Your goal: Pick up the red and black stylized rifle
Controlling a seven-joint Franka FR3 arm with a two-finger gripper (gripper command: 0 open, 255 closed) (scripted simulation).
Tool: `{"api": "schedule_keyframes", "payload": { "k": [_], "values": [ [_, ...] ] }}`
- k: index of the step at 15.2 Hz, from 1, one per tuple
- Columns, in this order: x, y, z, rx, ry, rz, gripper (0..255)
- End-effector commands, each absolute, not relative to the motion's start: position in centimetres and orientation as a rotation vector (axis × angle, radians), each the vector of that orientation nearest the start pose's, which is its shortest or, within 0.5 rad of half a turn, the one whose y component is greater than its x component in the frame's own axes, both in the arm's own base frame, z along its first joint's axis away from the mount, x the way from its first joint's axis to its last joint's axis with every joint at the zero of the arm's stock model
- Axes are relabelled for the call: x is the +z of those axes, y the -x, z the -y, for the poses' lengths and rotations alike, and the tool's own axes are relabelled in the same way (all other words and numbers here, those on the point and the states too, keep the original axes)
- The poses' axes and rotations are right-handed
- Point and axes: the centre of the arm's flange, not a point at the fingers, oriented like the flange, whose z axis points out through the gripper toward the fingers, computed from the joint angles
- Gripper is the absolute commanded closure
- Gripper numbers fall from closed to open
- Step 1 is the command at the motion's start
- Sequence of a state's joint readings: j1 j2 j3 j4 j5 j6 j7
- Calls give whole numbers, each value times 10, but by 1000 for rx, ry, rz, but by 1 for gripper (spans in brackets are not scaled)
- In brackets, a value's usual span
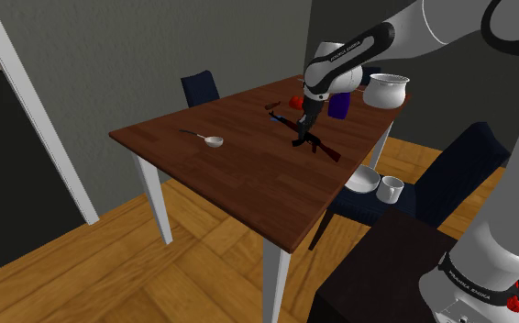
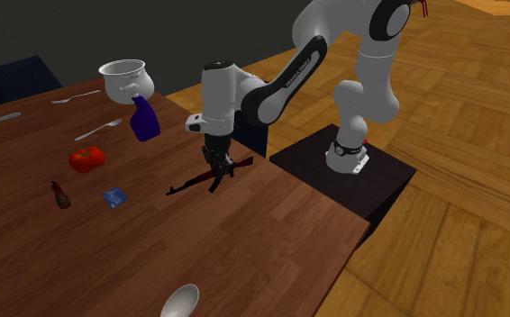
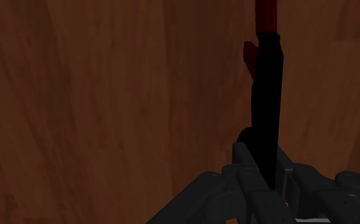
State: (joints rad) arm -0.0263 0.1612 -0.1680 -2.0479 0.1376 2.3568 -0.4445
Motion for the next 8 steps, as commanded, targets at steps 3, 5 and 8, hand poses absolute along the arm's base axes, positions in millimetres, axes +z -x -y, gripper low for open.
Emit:
{"api": "schedule_keyframes", "payload": {
  "k": [3,5,8],
  "values": [
    [378,-582,110,-260,3094,255,255],
    [383,-582,110,-260,3094,255,255],
    [399,-582,110,-260,3094,255,255]
  ]
}}
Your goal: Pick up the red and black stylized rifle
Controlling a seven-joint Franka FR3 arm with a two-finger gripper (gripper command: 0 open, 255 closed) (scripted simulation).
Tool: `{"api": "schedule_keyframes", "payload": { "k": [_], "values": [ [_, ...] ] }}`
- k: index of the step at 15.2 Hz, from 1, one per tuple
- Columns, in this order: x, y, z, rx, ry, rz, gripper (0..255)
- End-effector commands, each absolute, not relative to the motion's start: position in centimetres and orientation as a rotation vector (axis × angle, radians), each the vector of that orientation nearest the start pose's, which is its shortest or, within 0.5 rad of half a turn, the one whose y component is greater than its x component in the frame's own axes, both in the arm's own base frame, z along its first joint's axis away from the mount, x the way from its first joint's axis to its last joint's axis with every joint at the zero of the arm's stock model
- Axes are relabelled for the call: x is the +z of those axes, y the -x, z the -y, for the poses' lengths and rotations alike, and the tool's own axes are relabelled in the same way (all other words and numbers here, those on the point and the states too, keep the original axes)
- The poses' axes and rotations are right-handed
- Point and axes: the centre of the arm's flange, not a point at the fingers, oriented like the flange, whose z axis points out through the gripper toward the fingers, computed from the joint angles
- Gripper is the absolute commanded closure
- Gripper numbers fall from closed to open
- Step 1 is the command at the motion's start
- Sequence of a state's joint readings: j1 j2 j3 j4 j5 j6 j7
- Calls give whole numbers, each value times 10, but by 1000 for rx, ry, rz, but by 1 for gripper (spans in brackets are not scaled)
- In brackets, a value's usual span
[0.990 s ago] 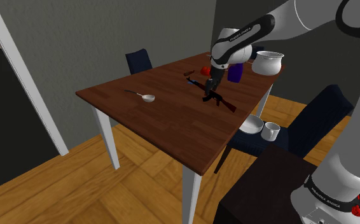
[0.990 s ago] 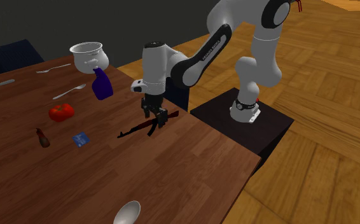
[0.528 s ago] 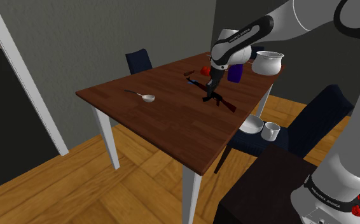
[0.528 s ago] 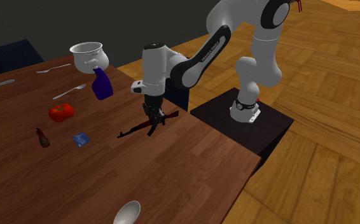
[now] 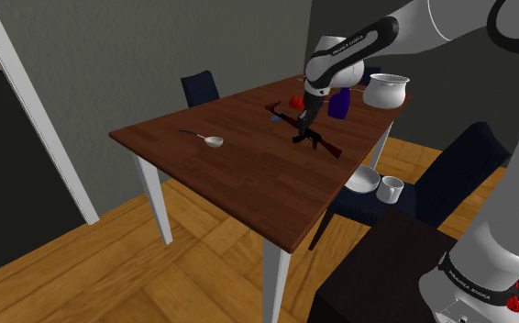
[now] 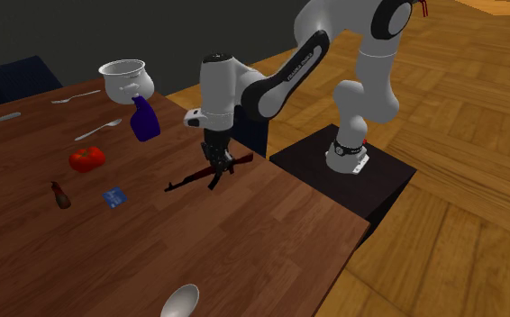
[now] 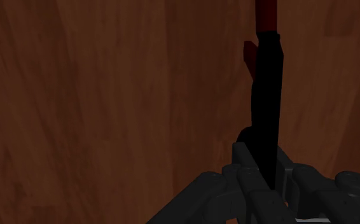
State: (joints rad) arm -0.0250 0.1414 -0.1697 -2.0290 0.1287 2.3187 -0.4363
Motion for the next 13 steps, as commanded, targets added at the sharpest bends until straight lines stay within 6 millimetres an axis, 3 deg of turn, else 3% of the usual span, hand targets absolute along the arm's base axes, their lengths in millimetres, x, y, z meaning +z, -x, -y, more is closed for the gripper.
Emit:
{"api": "schedule_keyframes", "payload": {
  "k": [1,11,13],
  "values": [
    [404,-582,110,-260,3094,255,255],
    [457,-582,110,-260,3094,255,255],
    [457,-582,110,-260,3094,255,255]
  ]
}}
